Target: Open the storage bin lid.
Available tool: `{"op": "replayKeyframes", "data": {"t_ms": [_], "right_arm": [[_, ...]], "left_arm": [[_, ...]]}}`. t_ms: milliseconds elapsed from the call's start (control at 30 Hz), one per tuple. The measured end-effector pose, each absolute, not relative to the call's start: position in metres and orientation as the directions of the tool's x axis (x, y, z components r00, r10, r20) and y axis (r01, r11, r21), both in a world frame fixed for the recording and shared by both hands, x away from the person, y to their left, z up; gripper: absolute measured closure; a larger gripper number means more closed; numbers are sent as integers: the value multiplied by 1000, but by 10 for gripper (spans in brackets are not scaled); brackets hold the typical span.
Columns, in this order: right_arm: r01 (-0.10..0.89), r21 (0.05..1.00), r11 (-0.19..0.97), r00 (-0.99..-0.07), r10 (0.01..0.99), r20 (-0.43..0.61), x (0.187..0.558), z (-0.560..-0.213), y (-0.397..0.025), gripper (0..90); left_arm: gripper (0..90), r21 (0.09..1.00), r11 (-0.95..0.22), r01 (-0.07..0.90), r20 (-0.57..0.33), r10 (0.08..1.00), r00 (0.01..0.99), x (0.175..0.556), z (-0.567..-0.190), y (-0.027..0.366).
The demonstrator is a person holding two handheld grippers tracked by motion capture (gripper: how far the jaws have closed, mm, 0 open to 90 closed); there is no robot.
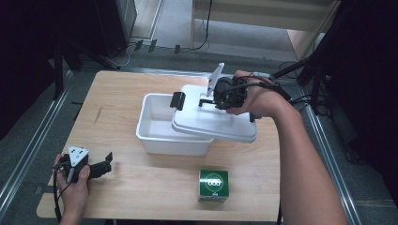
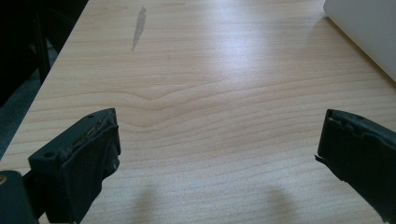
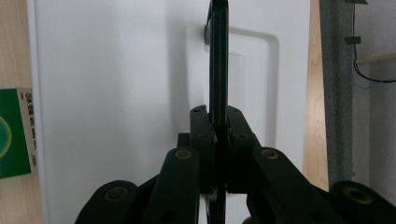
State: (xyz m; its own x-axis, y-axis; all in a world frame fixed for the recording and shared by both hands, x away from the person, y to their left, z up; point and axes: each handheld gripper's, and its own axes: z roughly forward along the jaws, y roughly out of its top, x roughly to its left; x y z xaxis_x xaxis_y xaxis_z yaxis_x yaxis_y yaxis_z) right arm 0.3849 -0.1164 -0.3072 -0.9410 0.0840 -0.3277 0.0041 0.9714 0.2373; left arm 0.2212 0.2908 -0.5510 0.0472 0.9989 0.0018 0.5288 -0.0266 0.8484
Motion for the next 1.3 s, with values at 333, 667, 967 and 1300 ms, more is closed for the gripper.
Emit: {"op": "replayKeyframes", "data": {"t_ms": [333, 667, 967, 1300], "right_arm": [[30, 243, 970, -932, 115, -343, 382, -307, -154, 851], [63, 234, 970, -927, 144, -346, 377, -307, -186, 850], [90, 228, 970, -922, 168, -349, 372, -310, -213, 851], [118, 230, 966, -919, 194, -342, 369, -322, -235, 851]], "left_arm": [[0, 849, -32, 528, 9, 999, 46, 221, -551, 290], [0, 847, -37, 531, 14, 999, 47, 221, -551, 290], [0, 846, -44, 531, 20, 999, 51, 221, -551, 289], [0, 849, -38, 528, 12, 999, 52, 221, -551, 289]]}}
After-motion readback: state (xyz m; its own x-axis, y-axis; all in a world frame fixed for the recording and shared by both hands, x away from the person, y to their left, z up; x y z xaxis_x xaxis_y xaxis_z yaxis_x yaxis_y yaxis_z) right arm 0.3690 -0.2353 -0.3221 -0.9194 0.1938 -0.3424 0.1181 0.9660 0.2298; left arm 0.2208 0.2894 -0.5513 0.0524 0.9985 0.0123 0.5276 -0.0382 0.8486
